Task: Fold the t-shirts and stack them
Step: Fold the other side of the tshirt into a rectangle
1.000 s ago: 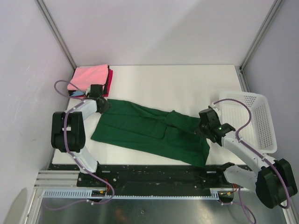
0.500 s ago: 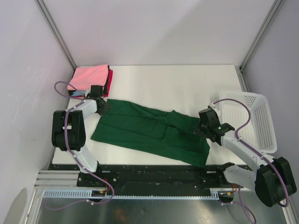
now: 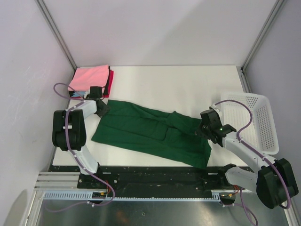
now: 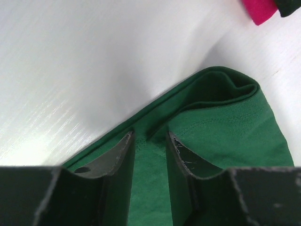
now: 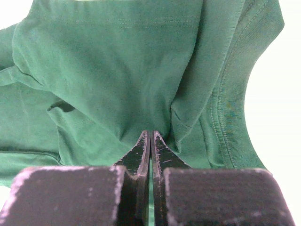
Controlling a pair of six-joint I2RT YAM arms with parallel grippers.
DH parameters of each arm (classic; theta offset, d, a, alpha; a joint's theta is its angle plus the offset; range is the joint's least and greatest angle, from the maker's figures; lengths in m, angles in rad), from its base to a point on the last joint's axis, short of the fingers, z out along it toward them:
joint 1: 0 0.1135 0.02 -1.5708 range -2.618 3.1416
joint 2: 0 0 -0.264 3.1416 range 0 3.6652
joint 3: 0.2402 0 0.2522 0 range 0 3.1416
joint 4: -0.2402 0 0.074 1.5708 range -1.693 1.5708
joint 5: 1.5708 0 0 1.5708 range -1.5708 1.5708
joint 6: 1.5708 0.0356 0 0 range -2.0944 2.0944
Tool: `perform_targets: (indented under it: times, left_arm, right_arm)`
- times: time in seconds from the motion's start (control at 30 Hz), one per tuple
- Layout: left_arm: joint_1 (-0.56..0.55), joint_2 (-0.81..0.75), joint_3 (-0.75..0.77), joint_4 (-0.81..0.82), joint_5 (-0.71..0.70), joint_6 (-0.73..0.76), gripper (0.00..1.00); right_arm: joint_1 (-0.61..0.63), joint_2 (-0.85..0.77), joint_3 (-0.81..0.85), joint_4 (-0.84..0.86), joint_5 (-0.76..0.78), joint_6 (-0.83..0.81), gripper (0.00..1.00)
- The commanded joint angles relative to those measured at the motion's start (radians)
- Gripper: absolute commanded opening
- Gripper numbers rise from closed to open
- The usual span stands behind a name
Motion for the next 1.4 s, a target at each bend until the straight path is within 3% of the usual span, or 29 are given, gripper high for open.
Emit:
perform_targets:
  times: [0.0, 0.17, 0.43, 0.87, 1.37]
  left_arm:
    - [0.004, 0.032, 0.051, -0.003, -0.004, 0.006, 0.36]
    - [0.004, 0.058, 0.084, -0.004, 0.02, 0.011, 0.29]
    - [0.004, 0.034, 0.11, -0.006, 0.031, 0.022, 0.09]
    - [0.005, 0.007, 0.154, -0.025, 0.044, 0.034, 0.01]
    - [0.077, -0.087, 0.16, -0.083, -0.013, 0.056, 0.0]
  right_arm:
    - [-0.008, 0.006, -0.004, 0.025, 0.0, -0.006, 0.0]
    - [-0.016, 0.004, -0.004, 0.03, -0.007, -0.007, 0.0]
    - [-0.034, -0.015, -0.004, 0.023, -0.017, -0.014, 0.0]
    - [-0.054, -0.041, -0.003, 0.011, -0.028, -0.021, 0.0]
    - [-0.138, -0.208, 0.01, -0.082, -0.081, -0.045, 0.0]
